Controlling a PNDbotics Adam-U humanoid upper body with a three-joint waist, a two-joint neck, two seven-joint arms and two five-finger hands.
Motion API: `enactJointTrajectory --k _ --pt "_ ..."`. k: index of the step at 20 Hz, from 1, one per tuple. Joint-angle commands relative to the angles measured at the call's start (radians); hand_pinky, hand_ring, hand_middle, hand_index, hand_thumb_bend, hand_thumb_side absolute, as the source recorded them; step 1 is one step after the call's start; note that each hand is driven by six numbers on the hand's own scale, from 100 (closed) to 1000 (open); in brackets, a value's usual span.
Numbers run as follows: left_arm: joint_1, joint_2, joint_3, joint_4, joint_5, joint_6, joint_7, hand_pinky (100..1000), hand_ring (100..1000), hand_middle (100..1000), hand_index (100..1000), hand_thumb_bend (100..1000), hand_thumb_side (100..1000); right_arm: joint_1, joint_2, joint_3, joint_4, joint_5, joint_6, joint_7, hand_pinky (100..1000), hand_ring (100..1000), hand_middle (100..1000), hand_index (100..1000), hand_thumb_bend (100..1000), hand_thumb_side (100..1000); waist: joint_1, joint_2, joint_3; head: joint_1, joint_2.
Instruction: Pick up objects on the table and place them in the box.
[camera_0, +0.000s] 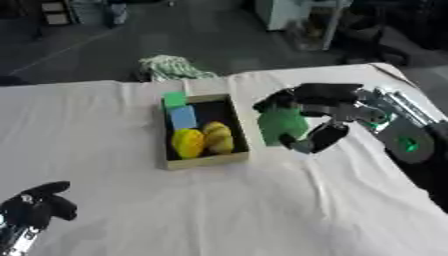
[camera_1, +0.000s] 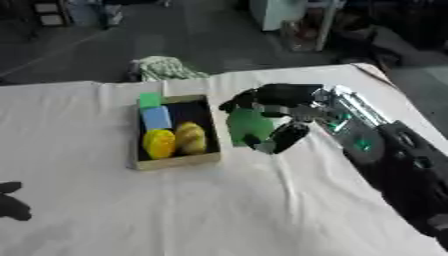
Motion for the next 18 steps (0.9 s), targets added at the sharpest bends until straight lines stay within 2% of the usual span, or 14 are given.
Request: enactJointTrajectory --k 1,10,18 --pt "-0.010 0.001 -0.005 -0.019 0.007 -0.002 -0.009 837 668 617 879 100 852 -0.067 0.013 -0.013 0.070 0.010 0.006 -0.021 825 835 572 989 100 164 0.001 -0.012 0.009 -0.013 -0.036" --pt "-0.033 -0.008 -0.021 -0.019 0.010 -0.009 -0.028 838 669 618 879 100 848 -0.170 0.086 -0.039 0.266 0.081 -0.005 -0.150 815 820 564 975 100 127 -0.008 0.005 0.066 -0.033 -0.083" --pt "-0.044 -0.011 -0.029 -0.019 0.003 -0.010 -0.035 838 669 618 879 100 850 -0.203 0.157 -0.012 0.358 0.140 -0.023 -0.250 810 817 598 970 100 124 -0.015 0.013 0.092 -0.046 -0.100"
